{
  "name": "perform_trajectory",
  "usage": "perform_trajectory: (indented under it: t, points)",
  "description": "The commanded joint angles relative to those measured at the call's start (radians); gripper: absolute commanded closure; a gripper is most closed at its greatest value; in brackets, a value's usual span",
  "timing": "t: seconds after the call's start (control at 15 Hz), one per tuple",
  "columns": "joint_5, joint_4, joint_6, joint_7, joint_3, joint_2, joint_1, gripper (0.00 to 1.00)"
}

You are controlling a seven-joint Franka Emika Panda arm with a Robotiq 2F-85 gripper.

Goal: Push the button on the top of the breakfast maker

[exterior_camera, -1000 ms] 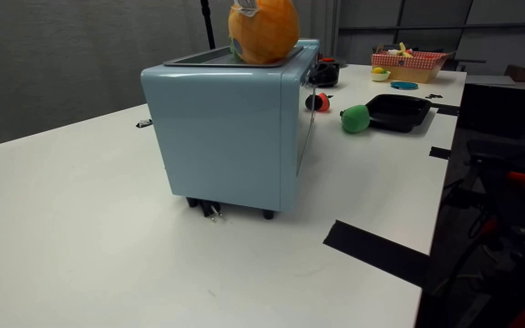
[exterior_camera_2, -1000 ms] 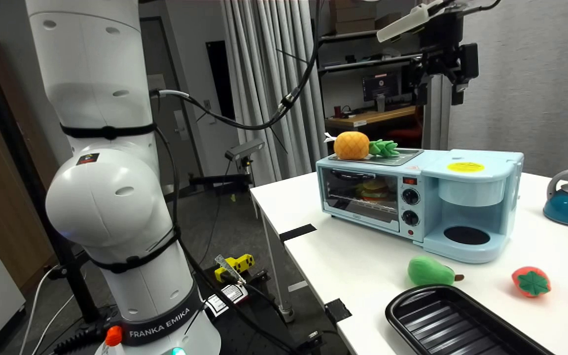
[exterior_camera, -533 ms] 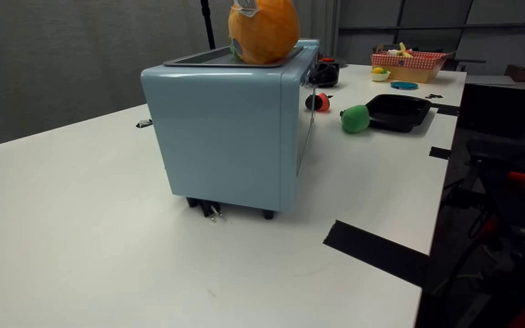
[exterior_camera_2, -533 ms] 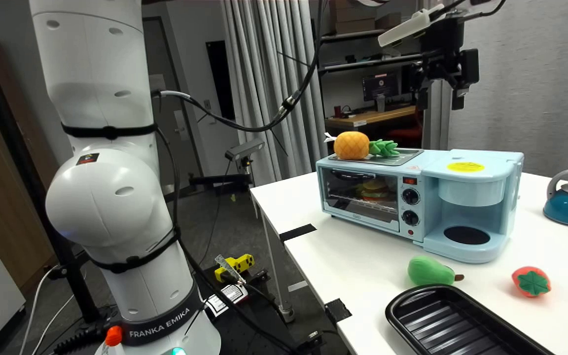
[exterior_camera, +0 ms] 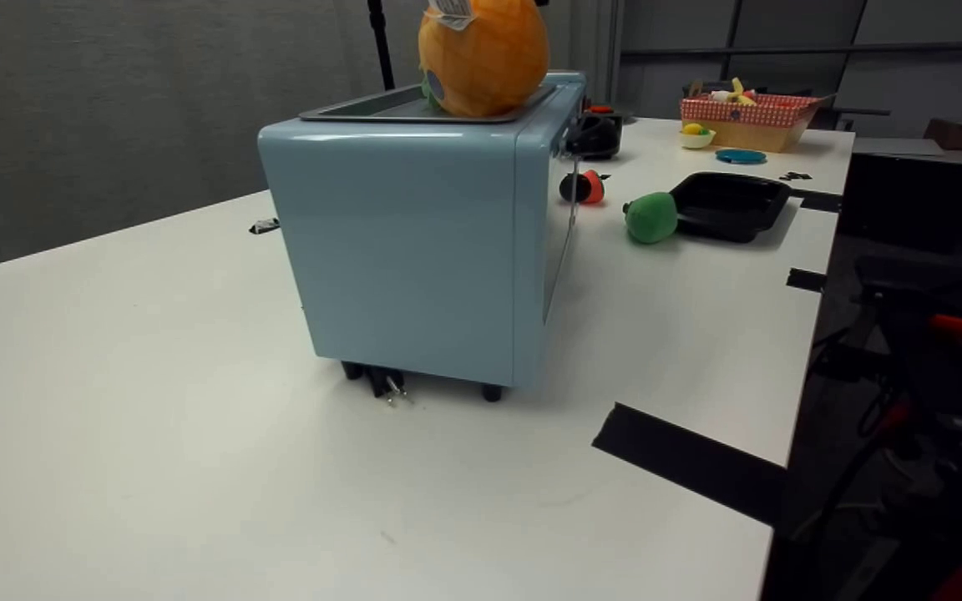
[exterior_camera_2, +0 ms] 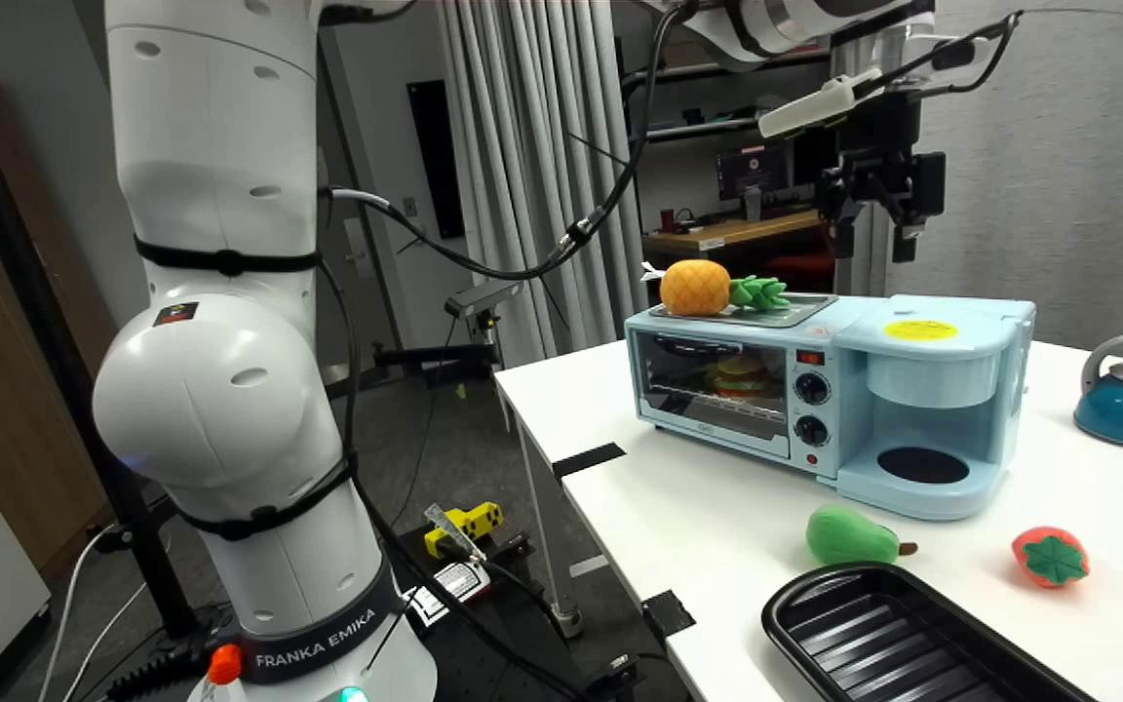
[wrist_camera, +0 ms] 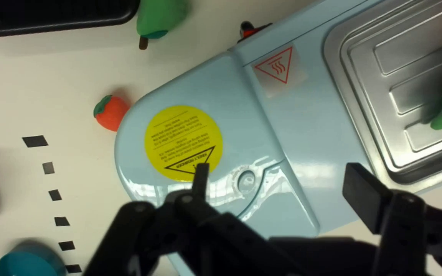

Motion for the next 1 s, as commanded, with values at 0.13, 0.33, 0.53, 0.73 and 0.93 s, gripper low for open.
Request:
perform_trajectory:
  t: [0.13, 0.33, 0.53, 0.73, 0.93]
  points:
    - [-0.015, 0.064, 0.005, 0.046, -0.005, 0.067, 0.016, 0.58]
    - [-0.014, 0.081, 0.003, 0.054, -0.009, 0.087, 0.014, 0.8]
    - [-0.015, 0.096, 0.004, 0.059, -0.013, 0.1, 0.013, 1.0]
    - [-0.015, 0.11, 0.003, 0.065, -0.017, 0.11, 0.012, 1.0]
    - [-0.019, 0.12, 0.002, 0.067, -0.021, 0.121, 0.011, 1.0]
